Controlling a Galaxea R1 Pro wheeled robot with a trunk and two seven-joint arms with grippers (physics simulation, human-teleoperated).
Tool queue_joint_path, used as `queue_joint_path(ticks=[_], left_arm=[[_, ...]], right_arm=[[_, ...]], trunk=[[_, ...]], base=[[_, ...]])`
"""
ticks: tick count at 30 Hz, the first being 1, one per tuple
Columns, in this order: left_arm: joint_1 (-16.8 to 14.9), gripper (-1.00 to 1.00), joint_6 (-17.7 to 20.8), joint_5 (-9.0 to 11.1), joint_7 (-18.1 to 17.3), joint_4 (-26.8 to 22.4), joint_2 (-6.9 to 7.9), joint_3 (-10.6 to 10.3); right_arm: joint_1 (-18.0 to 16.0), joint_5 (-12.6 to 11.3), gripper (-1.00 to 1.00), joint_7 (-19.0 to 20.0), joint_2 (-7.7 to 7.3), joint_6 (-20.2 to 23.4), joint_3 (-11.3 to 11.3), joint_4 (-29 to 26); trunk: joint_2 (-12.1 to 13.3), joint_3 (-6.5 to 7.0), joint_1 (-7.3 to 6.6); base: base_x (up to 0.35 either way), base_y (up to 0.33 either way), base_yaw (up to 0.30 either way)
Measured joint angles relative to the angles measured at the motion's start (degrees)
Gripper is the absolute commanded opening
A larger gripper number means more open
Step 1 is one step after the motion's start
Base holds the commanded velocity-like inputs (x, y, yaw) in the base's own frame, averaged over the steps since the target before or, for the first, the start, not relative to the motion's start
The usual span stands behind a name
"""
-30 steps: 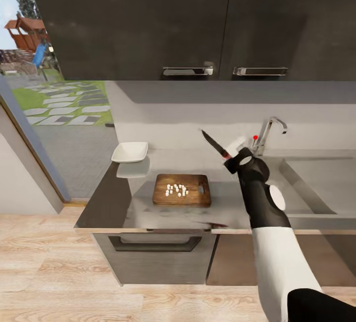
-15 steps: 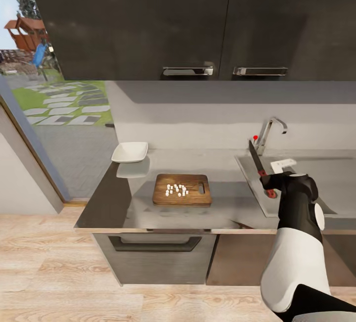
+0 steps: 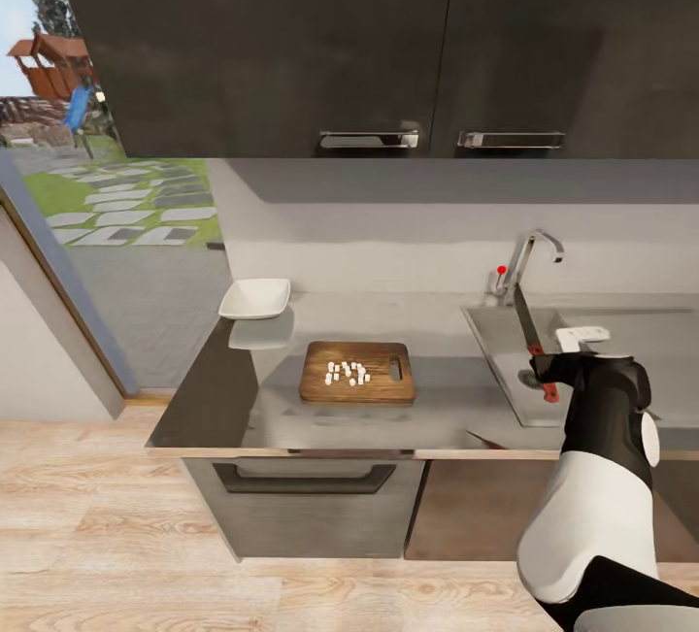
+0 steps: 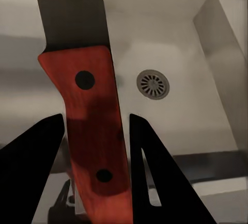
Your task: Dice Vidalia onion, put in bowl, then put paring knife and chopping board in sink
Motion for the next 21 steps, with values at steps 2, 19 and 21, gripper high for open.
queue_joint_path(ticks=[2,19,21], left_arm=[[0.0,1.0,-0.26,0.0,0.0,0.02,0.08,0.0],[0.0,1.0,-0.52,0.05,-0.01,1.2,0.08,0.03],[0.0,1.0,-0.52,0.08,-0.01,1.22,0.12,0.06]], right_arm=[[0.0,0.04,-1.0,0.0,-0.02,0.02,-0.26,0.03],[0.0,0.38,-1.0,-0.17,-0.67,4.93,-0.5,-0.18],[-0.01,0.63,-1.0,-0.26,-0.93,7.07,-0.13,-0.12]], trunk=[[0.0,0.0,0.0],[-0.01,0.0,-0.01],[-0.01,0.0,-0.02]], base=[[0.0,0.0,0.0],[0.027,-0.029,0.0],[0.181,-0.177,0.0]])
